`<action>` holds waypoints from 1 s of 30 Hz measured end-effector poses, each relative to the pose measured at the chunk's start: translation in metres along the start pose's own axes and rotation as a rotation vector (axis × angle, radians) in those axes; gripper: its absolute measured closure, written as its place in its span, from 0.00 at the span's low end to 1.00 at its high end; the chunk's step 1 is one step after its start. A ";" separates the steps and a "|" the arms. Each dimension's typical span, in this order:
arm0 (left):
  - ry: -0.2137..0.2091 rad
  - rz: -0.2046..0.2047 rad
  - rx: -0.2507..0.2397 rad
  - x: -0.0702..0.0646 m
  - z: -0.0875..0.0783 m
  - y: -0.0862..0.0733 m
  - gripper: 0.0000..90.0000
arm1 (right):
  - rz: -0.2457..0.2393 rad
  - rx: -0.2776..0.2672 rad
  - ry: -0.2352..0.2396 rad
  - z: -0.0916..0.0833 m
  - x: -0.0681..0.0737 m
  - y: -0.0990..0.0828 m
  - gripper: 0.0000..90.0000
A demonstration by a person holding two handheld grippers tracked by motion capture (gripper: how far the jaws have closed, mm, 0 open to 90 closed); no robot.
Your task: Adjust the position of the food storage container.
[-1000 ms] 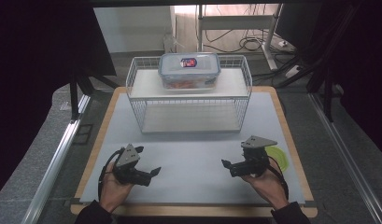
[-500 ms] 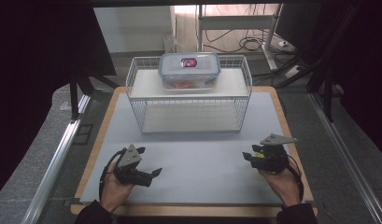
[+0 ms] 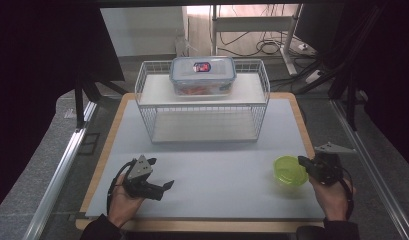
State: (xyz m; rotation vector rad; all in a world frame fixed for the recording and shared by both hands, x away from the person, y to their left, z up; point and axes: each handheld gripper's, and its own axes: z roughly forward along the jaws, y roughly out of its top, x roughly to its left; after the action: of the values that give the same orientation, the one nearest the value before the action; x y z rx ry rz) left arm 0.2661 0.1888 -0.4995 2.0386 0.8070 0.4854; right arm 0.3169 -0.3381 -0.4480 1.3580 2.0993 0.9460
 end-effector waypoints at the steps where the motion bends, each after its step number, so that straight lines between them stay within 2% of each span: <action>1: 0.001 0.000 0.001 0.000 0.000 0.000 0.04 | 0.008 0.002 -0.016 -0.001 -0.003 -0.002 1.00; 7: 0.001 0.008 0.000 -0.001 0.000 0.000 0.04 | 0.036 0.015 -0.069 -0.007 -0.016 -0.012 1.00; 11: -0.003 0.009 0.005 -0.002 0.002 0.000 0.04 | 0.054 0.040 -0.079 -0.005 -0.022 -0.020 1.00; 17: -0.006 0.022 0.016 -0.003 0.003 0.000 0.04 | 0.080 0.079 -0.044 0.002 -0.025 -0.029 1.00; 26: -0.012 0.033 0.026 -0.005 0.006 0.000 0.04 | 0.087 0.090 -0.019 0.004 -0.018 -0.030 1.00; 30: -0.012 0.037 0.030 -0.006 0.006 0.001 0.04 | 0.089 0.095 0.008 0.006 -0.011 -0.030 1.00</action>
State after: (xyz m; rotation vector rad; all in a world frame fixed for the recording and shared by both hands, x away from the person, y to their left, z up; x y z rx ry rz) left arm 0.2662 0.1809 -0.5026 2.0855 0.7749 0.4845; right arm 0.3073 -0.3547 -0.4741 1.5082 2.1295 0.8982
